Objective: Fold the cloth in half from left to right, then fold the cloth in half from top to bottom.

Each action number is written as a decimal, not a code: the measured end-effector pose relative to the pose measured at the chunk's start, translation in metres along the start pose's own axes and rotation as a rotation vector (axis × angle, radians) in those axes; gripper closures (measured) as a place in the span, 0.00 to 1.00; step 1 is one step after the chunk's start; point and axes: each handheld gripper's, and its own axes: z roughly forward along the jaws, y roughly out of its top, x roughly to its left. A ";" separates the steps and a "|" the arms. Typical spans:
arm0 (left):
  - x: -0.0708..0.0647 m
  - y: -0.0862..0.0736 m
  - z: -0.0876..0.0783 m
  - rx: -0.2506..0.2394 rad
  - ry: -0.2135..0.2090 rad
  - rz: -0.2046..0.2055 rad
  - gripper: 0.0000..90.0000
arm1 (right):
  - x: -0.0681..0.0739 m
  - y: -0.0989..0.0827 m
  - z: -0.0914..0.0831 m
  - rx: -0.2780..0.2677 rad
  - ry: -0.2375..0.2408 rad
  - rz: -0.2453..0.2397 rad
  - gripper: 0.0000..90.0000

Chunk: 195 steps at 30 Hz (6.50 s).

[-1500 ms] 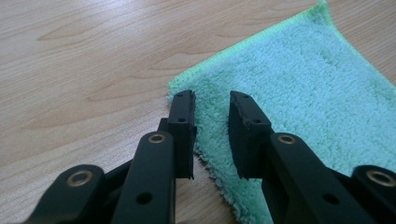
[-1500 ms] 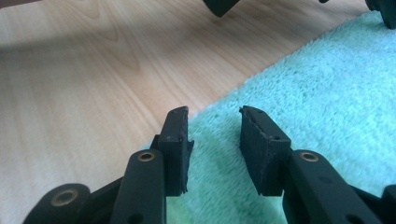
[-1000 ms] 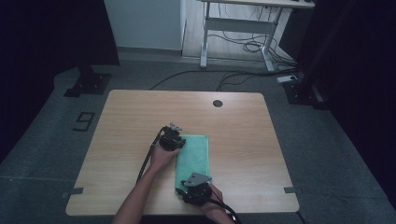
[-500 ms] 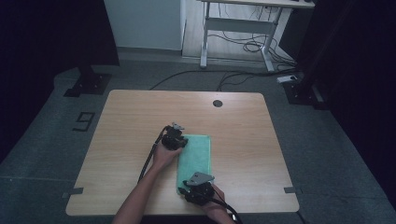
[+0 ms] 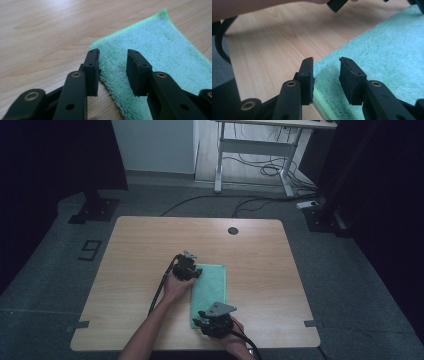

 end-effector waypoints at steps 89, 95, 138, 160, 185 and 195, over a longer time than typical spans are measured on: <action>0.022 0.009 0.010 0.014 -0.001 -0.020 0.58 | -0.180 0.047 0.027 -0.005 -0.256 0.257 0.58; 0.024 0.007 0.014 0.017 -0.016 -0.019 0.55 | -0.191 0.052 0.035 0.027 -0.270 0.261 0.58; 0.013 0.005 0.017 0.020 -0.062 0.045 0.96 | -0.193 0.049 0.048 0.067 -0.219 0.255 0.95; 0.014 0.003 0.018 0.023 -0.071 0.035 0.95 | -0.194 0.049 0.044 0.113 -0.233 0.243 0.58; 0.012 0.010 -0.007 -0.068 -0.089 0.039 0.96 | -0.186 0.061 0.029 0.023 -0.138 0.182 0.91; 0.009 0.015 -0.015 -0.093 -0.087 0.046 0.96 | -0.183 0.068 0.018 -0.010 -0.150 0.153 0.91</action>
